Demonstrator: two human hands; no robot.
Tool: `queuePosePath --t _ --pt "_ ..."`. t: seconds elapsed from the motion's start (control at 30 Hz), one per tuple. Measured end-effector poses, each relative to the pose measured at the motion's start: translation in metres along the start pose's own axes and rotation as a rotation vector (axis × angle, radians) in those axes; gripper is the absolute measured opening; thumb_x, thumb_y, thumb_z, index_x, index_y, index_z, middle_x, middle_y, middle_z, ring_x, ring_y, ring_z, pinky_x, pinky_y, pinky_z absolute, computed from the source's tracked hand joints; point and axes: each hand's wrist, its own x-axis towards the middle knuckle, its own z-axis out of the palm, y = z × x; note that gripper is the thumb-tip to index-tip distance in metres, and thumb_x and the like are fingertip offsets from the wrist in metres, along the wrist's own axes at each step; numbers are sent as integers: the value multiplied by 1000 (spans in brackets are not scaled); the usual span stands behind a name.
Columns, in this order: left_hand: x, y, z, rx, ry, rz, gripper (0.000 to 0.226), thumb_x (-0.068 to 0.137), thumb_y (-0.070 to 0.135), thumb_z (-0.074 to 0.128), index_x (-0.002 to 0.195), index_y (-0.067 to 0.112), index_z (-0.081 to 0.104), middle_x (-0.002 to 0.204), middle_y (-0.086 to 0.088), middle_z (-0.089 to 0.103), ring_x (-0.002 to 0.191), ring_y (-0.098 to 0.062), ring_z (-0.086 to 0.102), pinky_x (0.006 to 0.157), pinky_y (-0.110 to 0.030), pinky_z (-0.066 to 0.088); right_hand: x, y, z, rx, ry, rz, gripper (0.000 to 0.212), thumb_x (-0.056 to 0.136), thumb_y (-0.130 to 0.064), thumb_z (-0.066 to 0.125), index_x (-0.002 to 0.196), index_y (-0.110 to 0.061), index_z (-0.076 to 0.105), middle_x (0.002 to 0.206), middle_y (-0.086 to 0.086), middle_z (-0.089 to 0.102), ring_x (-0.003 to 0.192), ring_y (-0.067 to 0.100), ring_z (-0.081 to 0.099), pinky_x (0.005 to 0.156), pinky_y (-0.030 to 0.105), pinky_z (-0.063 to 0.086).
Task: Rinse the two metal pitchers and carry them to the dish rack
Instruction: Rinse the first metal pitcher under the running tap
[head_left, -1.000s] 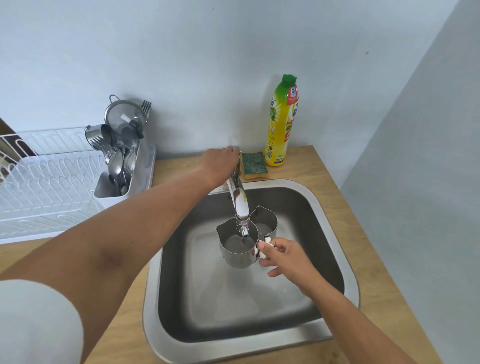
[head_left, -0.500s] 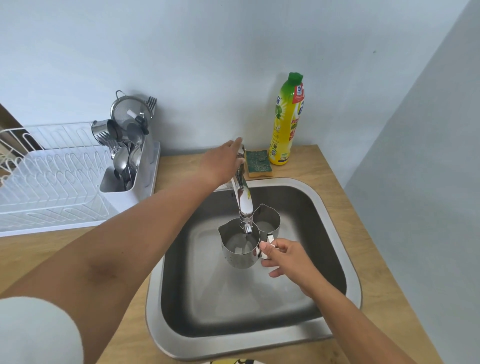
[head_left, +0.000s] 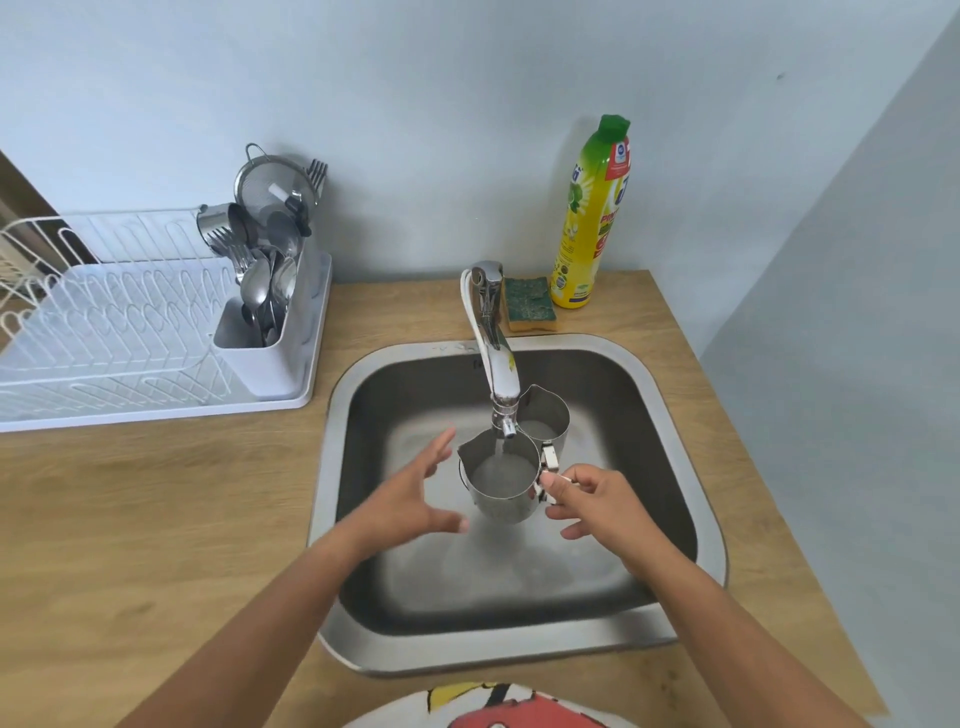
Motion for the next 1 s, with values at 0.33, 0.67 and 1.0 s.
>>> queuePosePath --t 0.33,0.67,1.0 --pt "5 -4 24 -29 314 134 80 66 26 85 134 47 47 129 27 57 124 2 49 106 -25 36 10 10 22 69 21 -4 22 94 -32 62 87 -11 65 95 13 72 93 25 74 73 41 60" --pt "10 7 47 -19 286 43 70 69 36 82 131 46 49 117 21 66 114 -1 58 99 -28 45 19 13 3 -11 62 14 21 96 -31 57 96 -11 63 87 6 66 85 29 75 71 44 59" --pt "14 9 51 -30 225 -22 67 73 41 76 134 39 48 120 16 66 114 -6 60 103 -37 46 21 11 0 -49 88 43 28 97 -35 55 101 -9 61 81 2 62 86 35 74 63 37 55"
